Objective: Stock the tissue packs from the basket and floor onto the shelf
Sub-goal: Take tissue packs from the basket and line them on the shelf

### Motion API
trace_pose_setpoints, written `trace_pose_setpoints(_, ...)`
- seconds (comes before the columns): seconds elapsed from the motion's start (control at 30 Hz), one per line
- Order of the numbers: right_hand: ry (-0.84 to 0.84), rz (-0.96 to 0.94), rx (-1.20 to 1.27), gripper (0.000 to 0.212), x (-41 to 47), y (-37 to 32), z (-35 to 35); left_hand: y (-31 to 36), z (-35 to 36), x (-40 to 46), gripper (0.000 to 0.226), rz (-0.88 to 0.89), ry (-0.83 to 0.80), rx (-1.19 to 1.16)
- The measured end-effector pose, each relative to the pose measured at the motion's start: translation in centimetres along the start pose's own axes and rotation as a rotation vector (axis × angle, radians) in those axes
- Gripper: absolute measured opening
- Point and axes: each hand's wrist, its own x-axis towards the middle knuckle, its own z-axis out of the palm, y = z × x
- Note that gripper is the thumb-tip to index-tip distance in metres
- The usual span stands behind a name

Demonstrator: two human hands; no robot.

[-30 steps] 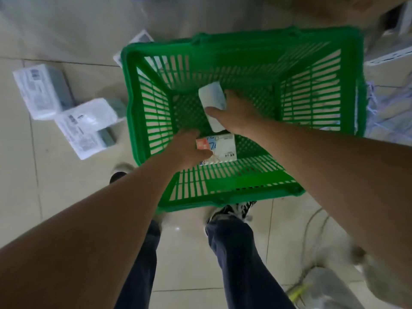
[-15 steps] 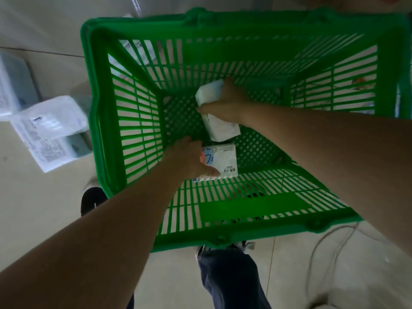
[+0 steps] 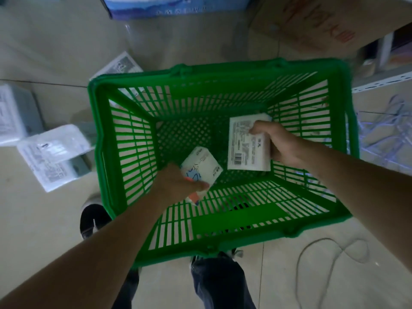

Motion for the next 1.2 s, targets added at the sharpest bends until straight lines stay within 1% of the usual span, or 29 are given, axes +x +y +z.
trace_pose_setpoints(0.13,-0.136,0.057,0.135,0.056,-3.7,-0.8,0.5,1.5,-0.7,-4.4,0.063,0.027,0.003,-0.382)
trace_pose_setpoints(0.2,-0.173,0.064,0.172,0.061,-5.6,-1.8,1.5,2.0,-1.4,-6.9,0.063,0.053,-0.018,-0.526)
trace_pose_setpoints(0.23,-0.188,0.056,0.188,0.058,-6.5,-2.5,2.0,2.2,-1.9,-8.1,0.066,0.057,-0.017,-0.585)
trace_pose_setpoints(0.3,-0.212,0.032,0.196,0.041,-8.2,-4.2,3.2,2.4,-3.4,-10.3,0.064,0.059,0.016,-0.660)
trace_pose_setpoints(0.33,-0.210,0.025,0.198,0.037,-9.1,-5.1,3.9,2.5,-4.2,-11.3,0.061,0.064,0.037,-0.686)
trace_pose_setpoints(0.37,-0.208,0.014,0.198,0.039,-10.1,-6.1,4.5,2.8,-5.2,-12.3,0.057,0.071,0.055,-0.706)
trace_pose_setpoints(0.43,-0.230,-0.021,0.169,0.048,-12.2,-8.0,5.6,3.4,-7.2,-14.4,0.054,0.098,0.077,-0.720)
trace_pose_setpoints(0.57,-0.291,-0.105,0.122,0.041,-16.7,-11.7,7.2,5.1,-11.5,-18.9,0.058,0.169,0.093,-0.749)
trace_pose_setpoints(0.67,-0.281,-0.188,0.079,0.043,-20.7,-14.5,8.2,6.7,-14.3,-22.8,0.056,0.210,0.111,-0.737)
trace_pose_setpoints(0.73,-0.262,-0.255,0.078,0.049,-23.6,-16.3,8.7,7.5,-15.9,-25.5,0.059,0.231,0.112,-0.741)
trace_pose_setpoints(0.83,-0.206,-0.333,0.099,0.066,-27.7,-18.8,9.4,8.9,-17.8,-29.9,0.073,0.254,0.106,-0.733)
trace_pose_setpoints(0.93,-0.162,-0.387,0.109,0.074,-31.1,-20.9,9.7,10.3,-19.8,-33.7,0.066,0.299,0.105,-0.711)
trace_pose_setpoints(0.97,-0.158,-0.407,0.110,0.074,-32.3,-21.7,9.7,10.8,-20.5,-34.8,0.064,0.314,0.114,-0.704)
trace_pose_setpoints(1.0,-0.159,-0.431,0.103,0.069,-33.4,-22.5,9.8,11.3,-21.3,-36.0,0.064,0.332,0.120,-0.694)
trace_pose_setpoints(1.07,-0.163,-0.480,0.076,0.052,-35.5,-24.1,10.0,12.3,-22.8,-38.5,0.062,0.363,0.130,-0.670)
trace_pose_setpoints(1.1,-0.164,-0.494,0.078,0.050,-36.7,-25.1,10.2,12.8,-23.6,-39.9,0.060,0.376,0.140,-0.660)
trace_pose_setpoints(1.2,-0.134,-0.512,0.090,0.054,-40.8,-28.0,10.8,14.2,-26.0,-44.1,0.055,0.390,0.159,-0.668)
